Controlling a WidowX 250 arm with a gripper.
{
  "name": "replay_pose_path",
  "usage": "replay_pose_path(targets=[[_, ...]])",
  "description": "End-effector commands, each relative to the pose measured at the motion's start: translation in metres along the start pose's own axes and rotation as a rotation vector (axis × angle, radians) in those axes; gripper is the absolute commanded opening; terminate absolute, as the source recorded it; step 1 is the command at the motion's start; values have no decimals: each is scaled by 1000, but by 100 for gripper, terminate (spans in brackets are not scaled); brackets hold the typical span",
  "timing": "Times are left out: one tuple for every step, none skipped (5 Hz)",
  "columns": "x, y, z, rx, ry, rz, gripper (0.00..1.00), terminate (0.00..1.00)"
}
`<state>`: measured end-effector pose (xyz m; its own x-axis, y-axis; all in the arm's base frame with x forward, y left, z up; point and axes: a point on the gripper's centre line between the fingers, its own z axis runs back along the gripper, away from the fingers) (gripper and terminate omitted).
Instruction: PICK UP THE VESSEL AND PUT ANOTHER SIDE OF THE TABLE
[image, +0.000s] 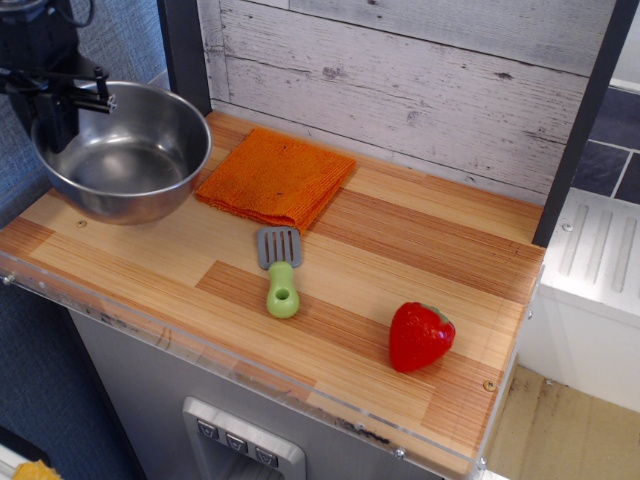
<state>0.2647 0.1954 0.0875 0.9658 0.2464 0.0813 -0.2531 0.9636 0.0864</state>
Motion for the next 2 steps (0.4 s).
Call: replay_pose_path(targets=[[-6,2,-19,47,9,1,0,0],[-5,0,-31,38,22,21,0,0]])
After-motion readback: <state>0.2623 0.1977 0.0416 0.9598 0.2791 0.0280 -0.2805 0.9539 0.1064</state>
